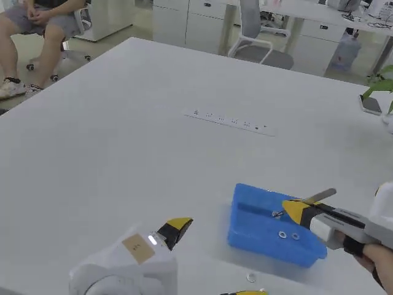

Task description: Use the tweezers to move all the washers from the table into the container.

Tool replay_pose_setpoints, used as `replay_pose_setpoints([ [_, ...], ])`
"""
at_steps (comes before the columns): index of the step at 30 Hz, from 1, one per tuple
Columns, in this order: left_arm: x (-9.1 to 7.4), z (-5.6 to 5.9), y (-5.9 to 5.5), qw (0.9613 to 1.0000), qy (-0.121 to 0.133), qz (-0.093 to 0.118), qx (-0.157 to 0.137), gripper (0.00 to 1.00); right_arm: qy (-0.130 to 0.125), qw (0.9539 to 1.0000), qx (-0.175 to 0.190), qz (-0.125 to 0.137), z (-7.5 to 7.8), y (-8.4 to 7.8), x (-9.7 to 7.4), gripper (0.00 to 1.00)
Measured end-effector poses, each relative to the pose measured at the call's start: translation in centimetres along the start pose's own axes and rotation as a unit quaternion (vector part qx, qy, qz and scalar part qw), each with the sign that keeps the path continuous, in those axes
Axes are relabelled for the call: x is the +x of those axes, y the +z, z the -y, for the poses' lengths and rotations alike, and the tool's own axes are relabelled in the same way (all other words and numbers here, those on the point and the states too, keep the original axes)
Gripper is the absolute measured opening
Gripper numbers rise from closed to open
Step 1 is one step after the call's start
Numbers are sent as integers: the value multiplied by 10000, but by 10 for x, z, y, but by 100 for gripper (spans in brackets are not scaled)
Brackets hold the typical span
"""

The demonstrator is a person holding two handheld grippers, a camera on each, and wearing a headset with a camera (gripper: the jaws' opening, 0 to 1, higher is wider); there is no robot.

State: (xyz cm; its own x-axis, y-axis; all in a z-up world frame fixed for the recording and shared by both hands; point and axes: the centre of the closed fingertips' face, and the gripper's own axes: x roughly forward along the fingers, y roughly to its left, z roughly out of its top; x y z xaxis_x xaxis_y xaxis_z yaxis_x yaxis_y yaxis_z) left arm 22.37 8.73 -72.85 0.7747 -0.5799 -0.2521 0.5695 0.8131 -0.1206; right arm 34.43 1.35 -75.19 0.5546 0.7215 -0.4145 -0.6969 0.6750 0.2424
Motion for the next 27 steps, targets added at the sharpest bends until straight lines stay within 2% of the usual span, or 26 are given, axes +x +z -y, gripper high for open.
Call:
replay_pose_setpoints([
  [4, 1, -2, -2, 9999, 38, -58, 92, 83, 56, 9999, 69, -139, 8, -9, 5, 5],
  [8, 0, -4, 2, 9999, 85, 43, 133, 83, 84, 9996, 65, -251, 16, -14, 8, 5],
  [12, 0, -7, -1, 9999, 108, -6, 19, 83, 117, 9991, 128, -383, 24, -19, 17, 5],
  [15, 0, -9, 2, 9998, 178, 70, -1, 84, 47, 9986, 149, -500, 29, -26, 24, 5],
  [21, -2, -15, 4, 9993, 295, 166, -143, 84, -45, 9980, 107, -628, 32, -32, 30, 5],
  [27, 0, -10, 0, 9998, 215, 38, -32, 83, -19, 9974, -12, -721, 32, -32, 32, 5],
])
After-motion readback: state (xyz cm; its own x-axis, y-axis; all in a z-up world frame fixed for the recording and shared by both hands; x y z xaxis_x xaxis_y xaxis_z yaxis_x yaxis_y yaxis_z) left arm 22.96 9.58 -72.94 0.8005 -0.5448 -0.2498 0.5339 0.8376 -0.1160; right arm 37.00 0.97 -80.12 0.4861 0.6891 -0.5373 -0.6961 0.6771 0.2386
